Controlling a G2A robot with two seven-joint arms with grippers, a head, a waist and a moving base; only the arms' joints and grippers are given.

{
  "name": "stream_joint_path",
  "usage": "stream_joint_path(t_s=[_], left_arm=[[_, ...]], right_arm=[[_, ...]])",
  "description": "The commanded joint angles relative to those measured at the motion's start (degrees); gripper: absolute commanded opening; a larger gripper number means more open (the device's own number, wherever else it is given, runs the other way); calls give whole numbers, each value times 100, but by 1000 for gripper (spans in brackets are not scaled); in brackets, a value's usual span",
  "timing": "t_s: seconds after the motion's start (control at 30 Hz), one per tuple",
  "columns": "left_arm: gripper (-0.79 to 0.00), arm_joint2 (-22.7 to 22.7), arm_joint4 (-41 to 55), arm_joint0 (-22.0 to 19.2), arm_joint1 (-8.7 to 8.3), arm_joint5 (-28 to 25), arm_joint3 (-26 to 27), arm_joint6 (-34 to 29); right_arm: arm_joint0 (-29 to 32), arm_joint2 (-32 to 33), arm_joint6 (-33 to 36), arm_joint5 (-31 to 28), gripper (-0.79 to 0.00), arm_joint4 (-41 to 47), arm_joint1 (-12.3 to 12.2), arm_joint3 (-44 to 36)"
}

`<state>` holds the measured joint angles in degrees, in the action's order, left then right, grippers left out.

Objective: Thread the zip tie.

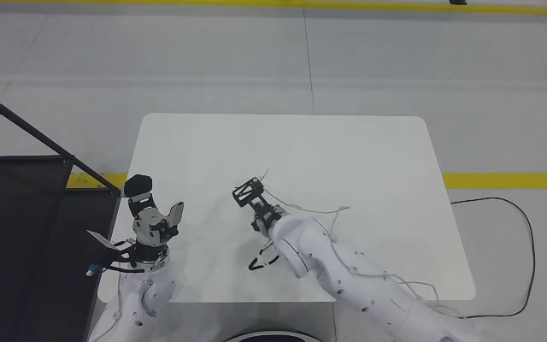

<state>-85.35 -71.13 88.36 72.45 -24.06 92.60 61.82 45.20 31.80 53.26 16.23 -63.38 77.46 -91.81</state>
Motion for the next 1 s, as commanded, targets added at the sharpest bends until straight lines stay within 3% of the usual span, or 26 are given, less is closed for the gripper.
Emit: stream_joint_path(t_s=[0.0,0.63,0.67,0.7,0.8,0.97], left_arm=[[0,0,0,0,0,0,0,0],[0,0,0,0,0,0,0,0],[0,0,0,0,0,0,0,0],[0,0,0,0,0,0,0,0],[0,0,0,0,0,0,0,0],[0,0,0,0,0,0,0,0]], right_arm=[[26,-1,17,13,-650,-68,18,-32],[337,185,122,-172,-570,-639,183,-290],[362,212,112,-183,-545,-657,186,-313],[386,243,111,-187,-446,-679,189,-337],[527,338,53,-215,-252,-716,185,-470],[795,589,-78,-270,-77,-815,145,-768]])
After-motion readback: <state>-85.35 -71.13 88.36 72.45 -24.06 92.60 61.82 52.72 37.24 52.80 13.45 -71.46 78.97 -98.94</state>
